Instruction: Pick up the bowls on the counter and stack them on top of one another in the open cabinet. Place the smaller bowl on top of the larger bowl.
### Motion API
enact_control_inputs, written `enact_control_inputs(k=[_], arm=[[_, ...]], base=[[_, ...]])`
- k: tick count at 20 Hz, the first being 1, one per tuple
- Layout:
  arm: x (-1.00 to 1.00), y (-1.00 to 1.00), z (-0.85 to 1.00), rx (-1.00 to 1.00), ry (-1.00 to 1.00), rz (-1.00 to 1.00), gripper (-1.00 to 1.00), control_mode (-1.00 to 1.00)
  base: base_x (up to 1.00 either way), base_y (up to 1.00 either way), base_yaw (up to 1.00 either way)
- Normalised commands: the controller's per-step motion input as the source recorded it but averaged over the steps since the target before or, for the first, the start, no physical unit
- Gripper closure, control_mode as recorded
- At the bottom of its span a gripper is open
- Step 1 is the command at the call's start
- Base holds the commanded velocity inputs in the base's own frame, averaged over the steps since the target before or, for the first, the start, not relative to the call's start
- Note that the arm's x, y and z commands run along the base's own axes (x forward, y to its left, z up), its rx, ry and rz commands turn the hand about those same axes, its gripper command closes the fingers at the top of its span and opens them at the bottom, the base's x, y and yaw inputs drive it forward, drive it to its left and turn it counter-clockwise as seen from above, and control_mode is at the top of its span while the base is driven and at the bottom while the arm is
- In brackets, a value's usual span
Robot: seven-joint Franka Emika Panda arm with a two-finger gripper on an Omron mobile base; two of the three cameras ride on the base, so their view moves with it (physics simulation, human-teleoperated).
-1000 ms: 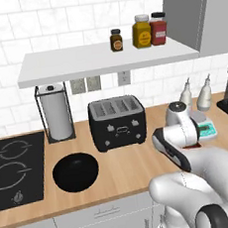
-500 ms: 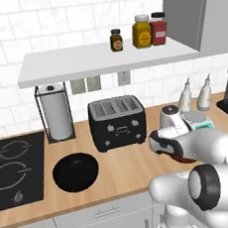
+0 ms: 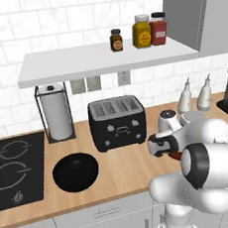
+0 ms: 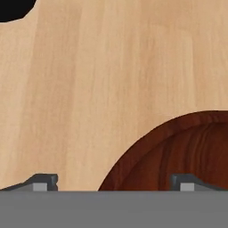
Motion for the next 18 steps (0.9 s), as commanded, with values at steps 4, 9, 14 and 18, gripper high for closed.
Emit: enact_control_inputs(k=[4, 9, 14, 18], arm=[[0.00, 0.00, -0.05, 0.00, 0.00, 0.00, 1.00, -1.00], [0.00, 0.00, 0.00, 0.00, 0.00, 0.00, 1.00, -1.00], [-0.03, 0.00, 0.07, 0.00, -0.01, 0.00, 1.00, -1.00], [-0.16, 0.00, 0.51, 0.00, -0.08, 0.00, 1.00, -1.00]], base=[[0.00, 0.00, 0.00], [0.00, 0.00, 0.00], [0.00, 0.00, 0.00], [0.00, 0.00, 0.00]])
